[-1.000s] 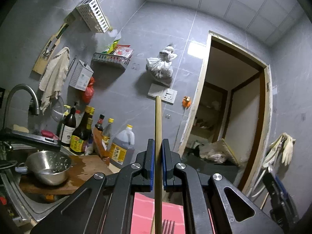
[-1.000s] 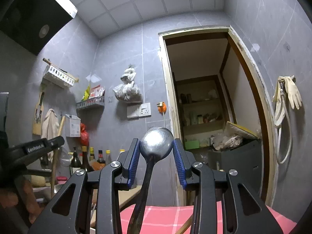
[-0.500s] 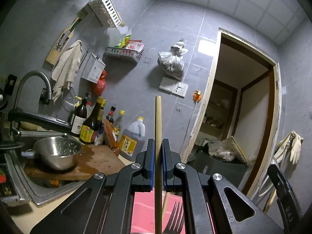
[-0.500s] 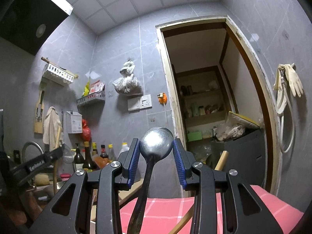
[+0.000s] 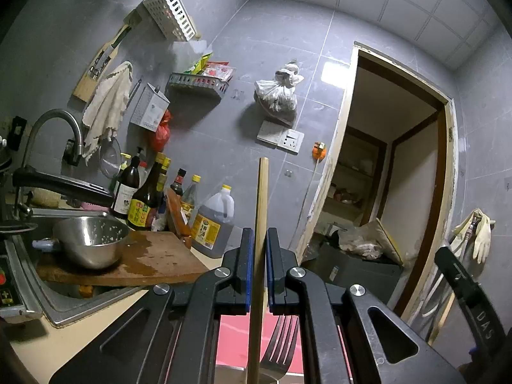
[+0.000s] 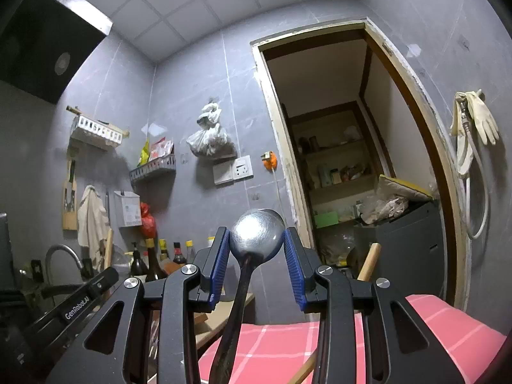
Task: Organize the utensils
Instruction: 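Lift the chopstick and spoon with both tools and carry them to the caddy, then open both tools to drop the chopstick and spoon into the caddy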
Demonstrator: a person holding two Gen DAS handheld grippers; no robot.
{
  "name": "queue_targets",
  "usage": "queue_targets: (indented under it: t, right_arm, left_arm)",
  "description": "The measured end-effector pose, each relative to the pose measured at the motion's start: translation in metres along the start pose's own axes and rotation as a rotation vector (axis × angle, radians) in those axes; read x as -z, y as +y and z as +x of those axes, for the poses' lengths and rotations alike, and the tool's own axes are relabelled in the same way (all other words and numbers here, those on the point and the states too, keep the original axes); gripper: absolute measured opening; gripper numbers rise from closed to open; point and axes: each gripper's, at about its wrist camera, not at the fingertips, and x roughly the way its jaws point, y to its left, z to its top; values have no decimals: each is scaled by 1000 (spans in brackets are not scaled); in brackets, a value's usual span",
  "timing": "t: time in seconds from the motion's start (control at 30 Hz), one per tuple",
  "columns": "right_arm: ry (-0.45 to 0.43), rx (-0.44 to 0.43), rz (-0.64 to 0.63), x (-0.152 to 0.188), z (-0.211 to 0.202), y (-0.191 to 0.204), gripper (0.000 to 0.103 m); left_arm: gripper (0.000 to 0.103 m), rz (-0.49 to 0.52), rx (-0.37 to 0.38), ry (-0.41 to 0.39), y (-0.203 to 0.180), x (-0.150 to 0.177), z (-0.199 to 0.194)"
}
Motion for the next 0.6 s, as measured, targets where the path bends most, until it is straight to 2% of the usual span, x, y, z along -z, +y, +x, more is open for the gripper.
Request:
queue_targets:
  t: [0.3,0.6]
  right_arm:
    - [82,-22,-95,18,0,14,32]
    - [203,-62,-176,30,-9,17,33]
  left_arm:
    - [6,10,27,47,-1,5,1]
    - [6,93,113,194,-9,22,-3]
